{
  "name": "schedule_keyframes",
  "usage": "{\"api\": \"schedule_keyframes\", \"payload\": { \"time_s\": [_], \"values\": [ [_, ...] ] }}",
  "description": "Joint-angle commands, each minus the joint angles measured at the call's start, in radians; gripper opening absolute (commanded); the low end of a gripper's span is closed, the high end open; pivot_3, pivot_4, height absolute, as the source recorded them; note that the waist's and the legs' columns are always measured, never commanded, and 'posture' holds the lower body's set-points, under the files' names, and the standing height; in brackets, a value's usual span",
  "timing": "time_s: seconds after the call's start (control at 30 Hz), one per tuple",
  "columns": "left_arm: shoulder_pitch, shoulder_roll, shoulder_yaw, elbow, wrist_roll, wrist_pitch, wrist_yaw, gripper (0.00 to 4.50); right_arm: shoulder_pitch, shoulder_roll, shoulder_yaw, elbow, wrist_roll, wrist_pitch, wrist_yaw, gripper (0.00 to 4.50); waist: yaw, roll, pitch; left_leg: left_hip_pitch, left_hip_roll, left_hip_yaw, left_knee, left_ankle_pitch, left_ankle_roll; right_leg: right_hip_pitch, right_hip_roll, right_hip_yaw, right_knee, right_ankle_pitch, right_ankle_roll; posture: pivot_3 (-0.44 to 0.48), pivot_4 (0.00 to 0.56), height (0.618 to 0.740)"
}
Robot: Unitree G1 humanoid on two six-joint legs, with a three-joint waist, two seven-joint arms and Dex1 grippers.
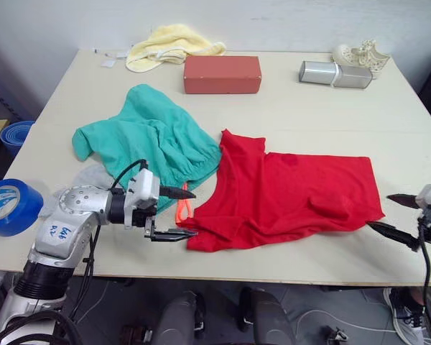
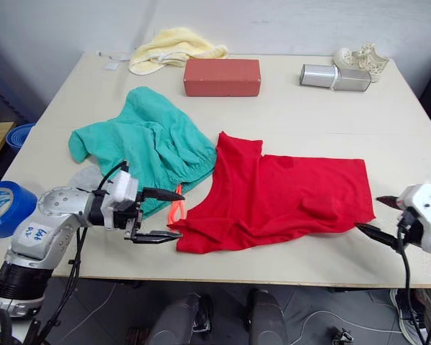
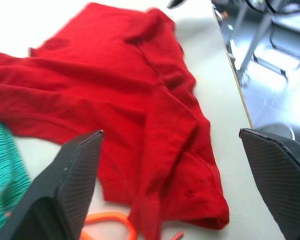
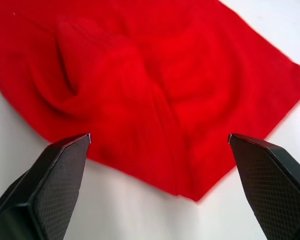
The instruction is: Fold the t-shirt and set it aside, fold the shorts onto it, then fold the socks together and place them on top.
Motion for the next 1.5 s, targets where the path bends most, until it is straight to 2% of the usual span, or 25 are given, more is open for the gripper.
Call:
{"api": "schedule_keyframes", "payload": {
  "time_s": [0.03,0.23,0.3,0.47,0.67,0.77,1.03,1.13,1.2,1.3,1.5],
  "values": [
    [0.014,-0.008,-0.020,-0.022,0.036,-0.074,-0.010,4.48,-0.098,-0.015,0.051,0.029,-0.028,0.039,-0.019,4.50,-0.002,0.000,0.000,0.000,0.000,0.000,0.000,0.000,0.000,0.000,0.000,0.000,0.000,0.000,0.000,0.000,0.150,0.740],
    [0.014,-0.008,-0.039,0.020,0.108,-0.127,0.014,4.48,-0.201,-0.004,0.141,0.059,-0.004,0.070,0.091,4.50,-0.001,0.000,0.000,-0.001,0.000,0.000,0.000,0.000,0.001,-0.001,0.000,-0.001,0.000,0.000,0.000,0.000,0.150,0.740],
    [0.003,-0.013,-0.051,0.033,0.123,-0.115,0.020,4.48,-0.251,0.006,0.166,0.058,0.009,0.134,0.091,4.50,-0.002,0.000,0.000,-0.001,0.000,0.000,0.000,0.002,0.005,-0.001,0.000,-0.001,0.000,0.000,0.000,0.000,0.150,0.740],
    [-0.033,-0.025,-0.101,0.055,0.167,-0.104,0.023,4.48,-0.373,0.010,0.273,0.021,0.004,0.295,0.103,4.50,-0.003,0.000,0.000,-0.001,0.000,0.000,0.000,0.000,0.002,-0.002,0.000,-0.001,0.000,0.000,0.000,0.000,0.150,0.740],
    [-0.077,-0.071,-0.140,0.072,0.197,-0.098,0.047,4.48,-0.451,-0.017,0.306,-0.047,0.058,0.475,0.142,4.50,0.001,0.000,0.000,-0.005,0.000,0.000,0.000,0.003,0.007,-0.006,-0.001,-0.001,0.001,0.000,0.000,0.000,0.150,0.740],
    [-0.093,-0.097,-0.157,0.084,0.215,-0.096,0.062,4.48,-0.468,-0.016,0.353,-0.073,0.033,0.501,0.147,4.50,0.000,0.000,0.000,-0.006,0.000,0.001,0.001,0.003,0.007,-0.007,-0.001,-0.001,0.001,0.000,0.000,0.000,0.150,0.740],
    [-0.104,-0.098,-0.181,0.110,0.240,-0.110,0.056,4.48,-0.517,-0.002,0.438,-0.007,-0.049,0.474,0.124,4.50,-0.002,0.000,0.000,-0.008,0.000,0.004,0.001,0.004,0.008,-0.012,-0.001,0.001,0.004,0.000,0.000,0.000,0.150,0.740],
    [-0.102,-0.100,-0.188,0.120,0.251,-0.108,0.057,4.50,-0.527,0.018,0.437,-0.013,-0.031,0.466,0.141,3.93,-0.002,0.000,0.000,-0.008,0.000,0.004,0.002,0.004,0.008,-0.012,-0.001,0.001,0.005,0.000,0.000,0.000,0.150,0.740],
    [-0.101,-0.103,-0.189,0.127,0.260,-0.109,0.061,4.50,-0.533,0.030,0.432,-0.011,-0.030,0.452,0.141,3.22,-0.002,0.000,0.000,-0.008,0.000,0.004,0.002,0.004,0.008,-0.012,0.000,0.001,0.005,0.000,0.000,0.000,0.150,0.740],
    [-0.099,-0.108,-0.194,0.134,0.267,-0.107,0.067,3.84,-0.538,0.040,0.423,-0.010,-0.026,0.428,0.153,2.10,-0.001,0.000,0.000,-0.008,0.000,0.004,0.002,0.004,0.008,-0.012,0.000,0.002,0.005,0.000,0.000,0.000,0.150,0.740],
    [-0.100,-0.119,-0.207,0.161,0.287,-0.111,0.073,1.90,-0.535,0.020,0.424,0.005,-0.032,0.410,0.176,0.00,-0.002,0.000,0.000,-0.009,0.000,0.004,0.002,0.004,0.008,-0.012,-0.001,0.001,0.005,0.000,0.000,0.000,0.150,0.740]
  ]
}}
